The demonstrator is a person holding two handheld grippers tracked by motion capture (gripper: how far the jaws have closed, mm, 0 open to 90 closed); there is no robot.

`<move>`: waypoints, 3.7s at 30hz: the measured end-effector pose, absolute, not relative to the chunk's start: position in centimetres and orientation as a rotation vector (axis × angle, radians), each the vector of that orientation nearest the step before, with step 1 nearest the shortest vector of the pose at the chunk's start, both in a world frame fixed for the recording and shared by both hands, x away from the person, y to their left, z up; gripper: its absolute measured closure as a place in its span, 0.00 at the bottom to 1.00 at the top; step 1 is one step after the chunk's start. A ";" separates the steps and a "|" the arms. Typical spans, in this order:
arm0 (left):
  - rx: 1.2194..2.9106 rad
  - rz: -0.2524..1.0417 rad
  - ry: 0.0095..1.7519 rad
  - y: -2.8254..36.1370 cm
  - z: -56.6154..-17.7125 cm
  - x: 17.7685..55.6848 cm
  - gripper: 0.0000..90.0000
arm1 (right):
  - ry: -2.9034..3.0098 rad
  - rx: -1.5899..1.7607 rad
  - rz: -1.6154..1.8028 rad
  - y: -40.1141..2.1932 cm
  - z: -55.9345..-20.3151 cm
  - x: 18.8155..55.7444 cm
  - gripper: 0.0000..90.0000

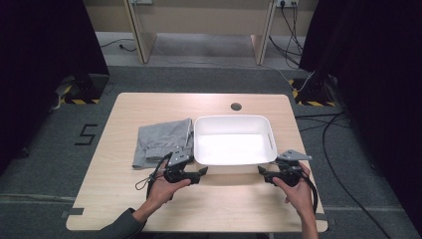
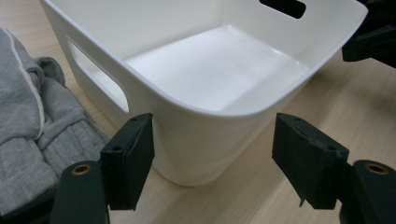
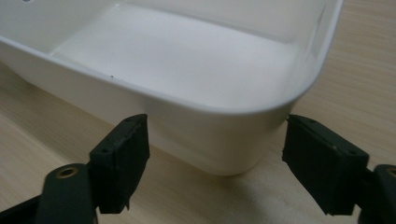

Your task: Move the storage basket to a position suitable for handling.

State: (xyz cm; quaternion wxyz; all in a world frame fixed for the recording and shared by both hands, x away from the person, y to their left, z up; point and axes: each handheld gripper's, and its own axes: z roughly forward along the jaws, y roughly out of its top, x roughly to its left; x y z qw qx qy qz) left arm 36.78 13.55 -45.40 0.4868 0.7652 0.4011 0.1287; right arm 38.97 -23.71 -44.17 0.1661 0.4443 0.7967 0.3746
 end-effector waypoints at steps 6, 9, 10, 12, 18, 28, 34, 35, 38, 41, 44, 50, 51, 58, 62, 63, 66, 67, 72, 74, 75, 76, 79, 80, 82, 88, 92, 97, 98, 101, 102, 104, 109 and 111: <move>1.878 0.398 0.993 16.7 -44.6 36.8 0.30 | 2.244 1.328 1.060 -25.1 -45.1 36.9 0.25; 1.909 0.463 1.024 18.3 -44.6 37.6 0.29 | 2.245 1.348 1.001 -25.9 -46.0 36.0 0.25; 1.904 0.466 1.056 19.0 -44.7 38.1 0.29 | 2.238 1.375 0.996 -26.4 -46.4 35.7 0.25; 1.919 0.490 1.066 19.3 -44.9 38.4 0.29 | 2.237 1.385 0.994 -26.5 -46.5 35.6 0.25; 1.936 0.516 1.117 20.3 -45.8 40.0 0.29 | 2.253 1.368 0.969 -26.6 -46.7 35.2 0.25; 1.932 0.487 1.217 21.6 -48.4 42.5 0.47 | 2.266 1.354 0.961 -26.5 -46.8 35.1 0.26; 2.075 0.560 1.142 20.8 -48.6 41.2 0.50 | 2.277 1.363 0.957 -26.4 -46.9 35.0 0.26; 2.083 0.566 1.136 20.7 -48.7 41.0 0.50 | 2.279 1.362 0.955 -26.4 -46.9 34.9 0.26; 2.109 0.562 1.116 20.9 -48.6 40.6 0.52 | 2.277 1.351 0.950 -26.4 -46.8 34.8 0.26; 2.108 0.539 1.115 21.4 -48.5 40.1 0.55 | 2.277 1.356 0.950 -26.4 -46.8 34.6 0.26; 2.120 0.522 1.099 21.6 -48.4 38.8 0.55 | 2.284 1.349 0.945 -26.5 -46.8 34.2 0.26; 2.126 0.463 1.058 22.4 -48.2 35.3 0.55 | 2.312 1.338 0.928 -25.9 -47.3 33.0 0.26; 2.129 0.458 1.052 22.5 -48.1 34.7 0.55 | 2.327 1.322 0.922 -25.7 -47.3 32.6 0.26; 2.129 0.425 1.016 23.1 -48.0 31.1 0.55 | 2.349 1.279 0.935 -24.6 -46.9 31.8 0.26; 2.134 0.402 0.997 23.2 -47.9 29.3 0.55 | 2.364 1.268 0.938 -24.1 -47.1 31.6 0.26; 2.134 0.402 0.997 23.2 -47.9 29.3 0.55 | 2.365 1.266 0.933 -24.1 -47.2 31.6 0.26; 2.132 0.391 0.988 23.3 -47.9 28.4 0.55 | 2.364 1.280 0.934 -24.0 -47.3 31.6 0.26; 2.135 0.384 0.986 23.4 -47.8 28.1 0.55 | 2.364 1.280 0.933 -24.0 -47.4 31.6 0.26; 2.144 0.379 0.968 23.5 -47.8 27.0 0.55 | 2.373 1.280 0.927 -23.8 -47.5 31.5 0.26; 2.148 0.363 0.966 23.6 -47.7 26.7 0.55 | 2.371 1.282 0.927 -23.8 -47.6 31.5 0.26; 2.141 0.355 0.966 23.7 -47.7 26.6 0.55 | 2.373 1.285 0.931 -23.7 -47.6 31.5 0.26; 2.132 0.348 0.970 23.8 -47.7 26.4 0.55 | 2.374 1.288 0.931 -23.7 -47.6 31.4 0.26; 2.136 0.333 0.966 24.0 -47.6 25.8 0.55 | 2.377 1.280 0.926 -23.5 -47.5 31.3 0.26; 2.136 0.333 0.966 24.0 -47.6 25.8 0.55 | 2.377 1.280 0.926 -23.5 -47.5 31.3 0.26; 2.135 0.328 0.966 24.1 -47.6 25.4 0.55 | 2.379 1.263 0.930 -23.4 -47.5 31.3 0.26; 2.140 0.302 0.969 24.3 -47.4 25.0 0.55 | 2.388 1.250 0.934 -23.0 -47.4 31.1 0.26; 2.110 0.274 0.981 24.4 -47.4 25.1 0.52 | 2.392 1.241 0.939 -22.8 -47.3 31.0 0.26; 2.070 0.267 0.986 24.4 -47.1 25.3 0.45 | 2.397 1.234 0.942 -22.5 -47.4 31.0 0.26; 2.066 0.275 0.989 24.4 -47.1 25.3 0.45 | 2.401 1.218 0.940 -22.5 -47.4 31.1 0.26; 2.033 0.290 1.010 24.7 -46.9 25.4 0.41 | 2.405 1.226 0.950 -22.3 -47.4 31.0 0.26; 2.014 0.303 1.022 24.9 -46.7 25.6 0.41 | 2.405 1.225 0.950 -22.3 -47.3 31.0 0.26; 1.994 0.319 1.032 25.4 -46.4 25.8 0.38 | 2.402 1.222 0.963 -22.4 -47.2 31.0 0.26; 1.925 0.384 1.122 27.1 -45.8 26.3 0.36 | 2.396 1.215 0.984 -22.6 -47.0 30.9 0.26; 1.891 0.446 1.208 28.4 -45.8 26.6 0.32 | 2.399 1.204 0.989 -22.6 -47.2 31.0 0.26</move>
